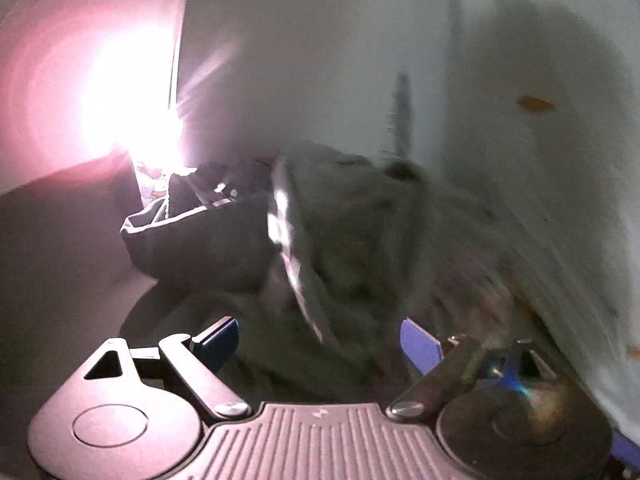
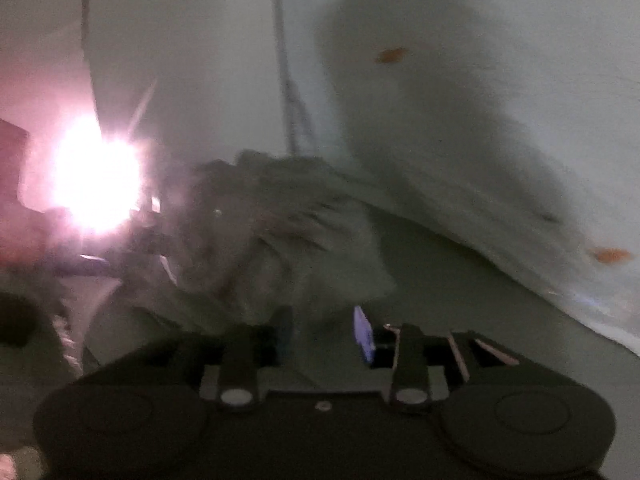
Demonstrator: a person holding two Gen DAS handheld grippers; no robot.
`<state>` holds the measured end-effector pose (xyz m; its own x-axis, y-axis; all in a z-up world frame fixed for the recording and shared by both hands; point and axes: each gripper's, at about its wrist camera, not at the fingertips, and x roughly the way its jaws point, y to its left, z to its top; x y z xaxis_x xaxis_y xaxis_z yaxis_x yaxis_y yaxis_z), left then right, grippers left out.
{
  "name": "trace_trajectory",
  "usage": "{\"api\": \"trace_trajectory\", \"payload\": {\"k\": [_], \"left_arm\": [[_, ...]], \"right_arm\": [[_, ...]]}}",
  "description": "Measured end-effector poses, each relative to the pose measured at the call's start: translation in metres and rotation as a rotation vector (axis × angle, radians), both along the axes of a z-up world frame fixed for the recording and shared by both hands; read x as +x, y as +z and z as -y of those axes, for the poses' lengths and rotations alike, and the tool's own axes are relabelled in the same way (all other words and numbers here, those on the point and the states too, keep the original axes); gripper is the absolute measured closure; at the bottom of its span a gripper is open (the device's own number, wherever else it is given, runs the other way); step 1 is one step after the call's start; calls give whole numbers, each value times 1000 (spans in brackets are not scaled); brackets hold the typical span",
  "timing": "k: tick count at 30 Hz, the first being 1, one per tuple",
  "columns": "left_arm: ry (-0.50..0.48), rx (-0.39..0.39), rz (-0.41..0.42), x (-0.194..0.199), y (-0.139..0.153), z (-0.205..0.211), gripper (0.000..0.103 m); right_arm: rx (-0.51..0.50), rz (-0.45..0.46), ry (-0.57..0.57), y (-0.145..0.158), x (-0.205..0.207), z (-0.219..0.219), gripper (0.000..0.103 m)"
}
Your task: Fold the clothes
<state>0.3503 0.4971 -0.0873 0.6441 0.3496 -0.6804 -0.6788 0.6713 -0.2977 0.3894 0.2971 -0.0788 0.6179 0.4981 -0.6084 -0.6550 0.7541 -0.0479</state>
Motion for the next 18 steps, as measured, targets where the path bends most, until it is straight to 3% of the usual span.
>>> {"api": "trace_trajectory", "payload": {"k": [5, 8, 10, 11, 13, 14, 18], "left_arm": [[46, -31, -37, 29, -26, -56, 14], [71, -49, -62, 38, -39, -72, 14], [83, -61, -79, 45, -48, -80, 14], [87, -63, -92, 47, -52, -82, 14], [97, -62, -108, 49, -56, -83, 12], [103, -59, -115, 50, -57, -83, 9], [114, -27, -146, 50, -48, -67, 8]], "right_arm": [[11, -56, 100, -10, 40, -78, 61], [-22, -29, 112, -18, 44, -83, 40], [-44, -10, 120, -23, 47, -87, 39], [-55, -1, 124, -25, 49, -88, 43], [-78, 18, 132, -31, 52, -92, 70], [-89, 27, 135, -33, 53, -94, 78], [-133, 65, 151, -43, 59, -100, 92]]}}
